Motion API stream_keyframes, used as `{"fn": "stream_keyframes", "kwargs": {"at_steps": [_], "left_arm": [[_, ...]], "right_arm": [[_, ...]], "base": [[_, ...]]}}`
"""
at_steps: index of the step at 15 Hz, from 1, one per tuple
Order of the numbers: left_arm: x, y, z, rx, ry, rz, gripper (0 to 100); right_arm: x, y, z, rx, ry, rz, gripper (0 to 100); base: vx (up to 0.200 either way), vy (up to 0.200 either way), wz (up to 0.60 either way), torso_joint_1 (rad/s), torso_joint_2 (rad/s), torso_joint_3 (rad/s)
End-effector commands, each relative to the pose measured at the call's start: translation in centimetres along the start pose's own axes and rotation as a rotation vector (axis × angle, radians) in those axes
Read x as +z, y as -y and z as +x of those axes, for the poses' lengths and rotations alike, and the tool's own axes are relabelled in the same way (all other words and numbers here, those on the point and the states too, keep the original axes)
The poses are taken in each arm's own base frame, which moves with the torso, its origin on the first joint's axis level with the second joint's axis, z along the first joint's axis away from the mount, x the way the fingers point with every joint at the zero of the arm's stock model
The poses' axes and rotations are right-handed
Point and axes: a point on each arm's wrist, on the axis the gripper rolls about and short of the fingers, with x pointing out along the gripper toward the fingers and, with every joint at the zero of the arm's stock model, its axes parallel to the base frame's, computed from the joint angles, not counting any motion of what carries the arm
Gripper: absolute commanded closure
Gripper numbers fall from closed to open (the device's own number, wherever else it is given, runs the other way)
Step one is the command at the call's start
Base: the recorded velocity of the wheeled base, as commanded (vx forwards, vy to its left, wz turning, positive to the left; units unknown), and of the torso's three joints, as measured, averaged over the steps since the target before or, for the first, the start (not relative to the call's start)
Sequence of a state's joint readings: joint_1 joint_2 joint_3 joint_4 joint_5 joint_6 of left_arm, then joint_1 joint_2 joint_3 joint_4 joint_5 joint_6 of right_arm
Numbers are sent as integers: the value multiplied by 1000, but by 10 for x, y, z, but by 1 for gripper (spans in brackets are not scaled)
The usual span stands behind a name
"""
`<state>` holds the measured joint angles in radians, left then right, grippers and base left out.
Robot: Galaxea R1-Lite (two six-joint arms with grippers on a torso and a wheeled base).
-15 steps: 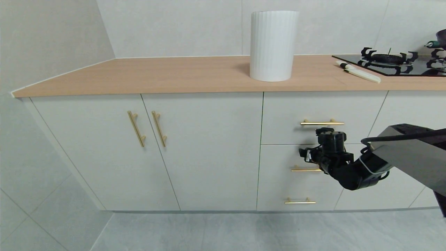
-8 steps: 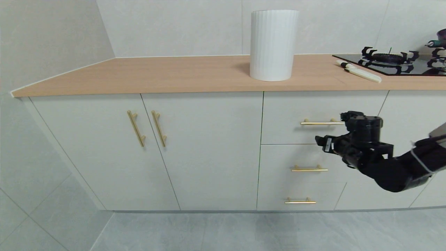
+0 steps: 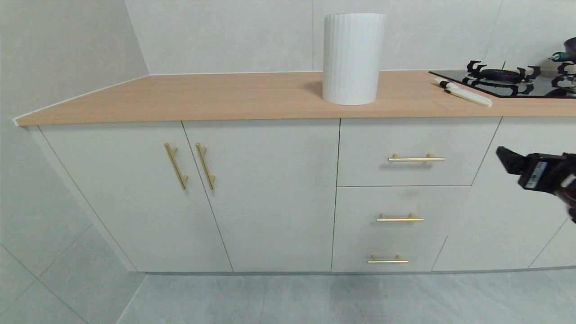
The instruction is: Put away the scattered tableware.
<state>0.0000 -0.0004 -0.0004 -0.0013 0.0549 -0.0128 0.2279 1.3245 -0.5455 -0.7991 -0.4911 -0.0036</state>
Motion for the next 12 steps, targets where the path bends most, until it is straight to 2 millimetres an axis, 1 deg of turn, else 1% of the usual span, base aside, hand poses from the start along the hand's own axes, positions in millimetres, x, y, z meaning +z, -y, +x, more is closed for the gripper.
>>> {"fn": "stream_keyframes", "kwargs": {"at_steps": [1,2,3,4,5,6,7,10,12], "left_arm": [[0,0,0,0,-1,-1,0],[0,0,0,0,-1,-1,0],[0,0,0,0,-1,-1,0],[0,0,0,0,-1,-1,0],[0,0,0,0,1,-1,0],[0,0,0,0,1,-1,0],[0,0,0,0,-1,-1,0],[0,0,0,0,1,-1,0],[0,0,0,0,-1,-1,0]], "right_arm": [[18,52,-96,-43,185,-35,0],[18,65,-118,-72,196,-31,0],[14,74,-134,-90,188,-33,0],[2,91,-166,-117,167,-46,0],[-1,94,-173,-128,163,-49,0],[-8,102,-189,-161,157,-57,0],[-23,113,-221,-196,166,-68,0],[-36,118,-238,-237,190,-59,0],[-54,116,-244,-284,182,-66,0]], "base": [[0,0,0,0,0,0],[0,0,0,0,0,0],[0,0,0,0,0,0],[0,0,0,0,0,0],[0,0,0,0,0,0],[0,0,0,0,0,0],[0,0,0,0,0,0],[0,0,0,0,0,0],[0,0,0,0,0,0]]}}
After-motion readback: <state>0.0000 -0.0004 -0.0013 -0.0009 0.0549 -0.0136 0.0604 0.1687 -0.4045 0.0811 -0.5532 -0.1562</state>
